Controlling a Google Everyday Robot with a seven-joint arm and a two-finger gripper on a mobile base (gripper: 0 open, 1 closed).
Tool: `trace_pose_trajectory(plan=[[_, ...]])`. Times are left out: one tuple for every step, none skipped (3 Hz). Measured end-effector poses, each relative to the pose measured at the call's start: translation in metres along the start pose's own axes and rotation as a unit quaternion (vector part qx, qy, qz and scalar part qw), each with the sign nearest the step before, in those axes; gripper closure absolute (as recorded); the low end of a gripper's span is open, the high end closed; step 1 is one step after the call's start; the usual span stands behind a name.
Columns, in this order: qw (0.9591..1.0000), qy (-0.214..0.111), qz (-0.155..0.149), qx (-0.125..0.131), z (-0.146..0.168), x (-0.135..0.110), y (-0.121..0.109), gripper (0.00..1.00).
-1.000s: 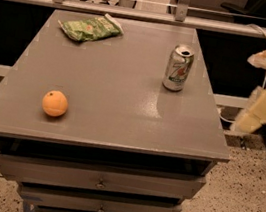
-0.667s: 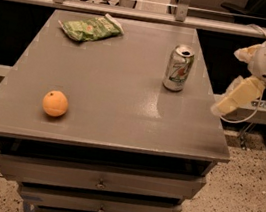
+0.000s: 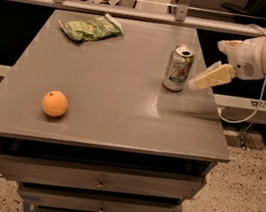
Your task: Knock 7up can over
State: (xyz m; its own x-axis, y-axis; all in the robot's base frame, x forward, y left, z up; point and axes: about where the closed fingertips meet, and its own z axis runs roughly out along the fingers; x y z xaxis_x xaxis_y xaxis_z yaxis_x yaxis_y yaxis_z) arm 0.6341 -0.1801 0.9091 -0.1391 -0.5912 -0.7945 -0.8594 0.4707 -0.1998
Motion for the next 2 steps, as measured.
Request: trace_pose_trajectory(plan=[[0.9967, -0.069, 0.037, -0.021, 0.027, -0.005, -0.003, 0.0], [0.9892, -0.121, 0.068, -0.045, 0.046, -0.008, 0.001, 0.0]])
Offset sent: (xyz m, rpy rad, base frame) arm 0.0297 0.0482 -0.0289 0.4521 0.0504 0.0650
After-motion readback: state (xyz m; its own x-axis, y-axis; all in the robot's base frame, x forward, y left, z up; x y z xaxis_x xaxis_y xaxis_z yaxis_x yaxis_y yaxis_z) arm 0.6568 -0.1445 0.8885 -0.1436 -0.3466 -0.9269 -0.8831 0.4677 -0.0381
